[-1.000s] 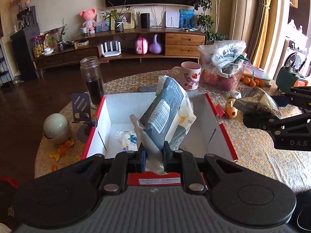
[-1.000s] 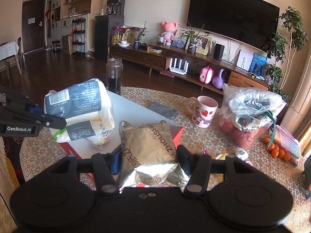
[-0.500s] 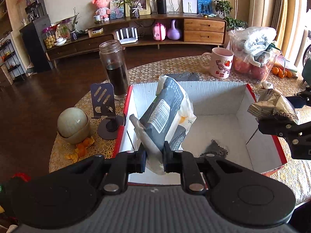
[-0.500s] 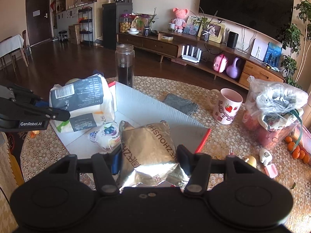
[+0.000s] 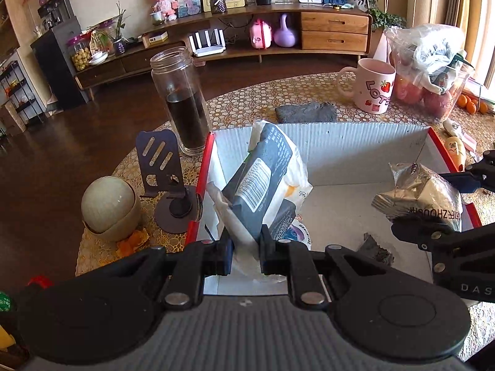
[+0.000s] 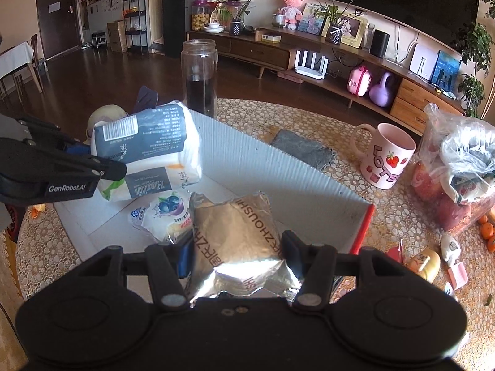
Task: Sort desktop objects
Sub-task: 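Carry both held bags over the red shoebox, then lower both bags into the shoebox and open both tools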
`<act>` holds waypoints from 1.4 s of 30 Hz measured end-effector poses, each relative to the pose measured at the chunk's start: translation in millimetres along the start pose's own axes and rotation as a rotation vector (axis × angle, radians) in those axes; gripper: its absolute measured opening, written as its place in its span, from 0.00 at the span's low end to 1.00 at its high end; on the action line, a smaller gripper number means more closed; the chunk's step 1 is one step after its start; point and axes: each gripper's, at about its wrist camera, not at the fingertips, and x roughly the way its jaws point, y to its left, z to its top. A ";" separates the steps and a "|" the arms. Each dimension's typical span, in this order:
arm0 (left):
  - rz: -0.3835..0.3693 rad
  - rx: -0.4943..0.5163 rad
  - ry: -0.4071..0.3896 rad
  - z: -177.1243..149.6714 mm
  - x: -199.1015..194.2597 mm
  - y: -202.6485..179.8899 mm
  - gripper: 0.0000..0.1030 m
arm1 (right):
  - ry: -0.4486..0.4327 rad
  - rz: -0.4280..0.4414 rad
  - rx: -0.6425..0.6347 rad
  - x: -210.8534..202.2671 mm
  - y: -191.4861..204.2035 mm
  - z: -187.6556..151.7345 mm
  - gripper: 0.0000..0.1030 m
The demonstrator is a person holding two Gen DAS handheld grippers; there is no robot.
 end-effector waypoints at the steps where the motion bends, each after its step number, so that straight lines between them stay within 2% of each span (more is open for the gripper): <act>1: 0.004 0.008 0.000 0.7 3.1 -0.6 0.14 | 0.005 -0.002 0.000 3.5 -0.1 -0.2 0.55; 13: -0.005 0.024 0.085 5.6 34.3 -2.6 0.14 | 0.071 0.006 -0.015 33.2 5.6 0.3 0.56; 21: -0.007 0.041 0.106 7.1 38.6 -6.8 0.14 | 0.105 0.027 -0.018 38.0 8.6 -5.4 0.56; 24: -0.007 0.041 0.108 7.4 38.1 -7.4 0.15 | 0.097 0.031 -0.024 35.2 9.0 -6.1 0.62; 33: -0.011 -0.001 0.093 10.6 29.6 -3.0 0.22 | 0.068 0.048 -0.027 22.2 7.6 -7.7 0.69; 36: -0.025 -0.017 0.082 10.6 23.7 -0.9 0.28 | 0.055 0.058 -0.031 14.9 7.1 -9.8 0.72; 37: -0.024 -0.017 0.079 10.6 22.0 -0.8 0.34 | 0.050 0.059 -0.032 12.1 7.7 -10.3 0.74; 38: -0.025 -0.016 0.074 10.8 19.4 -1.1 0.49 | 0.046 0.056 -0.033 9.5 7.8 -11.1 0.77; 40: -0.020 -0.013 0.055 10.4 13.4 -1.8 0.70 | 0.037 0.059 -0.038 3.5 8.5 -12.4 0.79; 42: -0.018 -0.009 0.040 10.4 7.3 -3.0 0.70 | 0.029 0.067 -0.040 -2.6 8.3 -13.6 0.80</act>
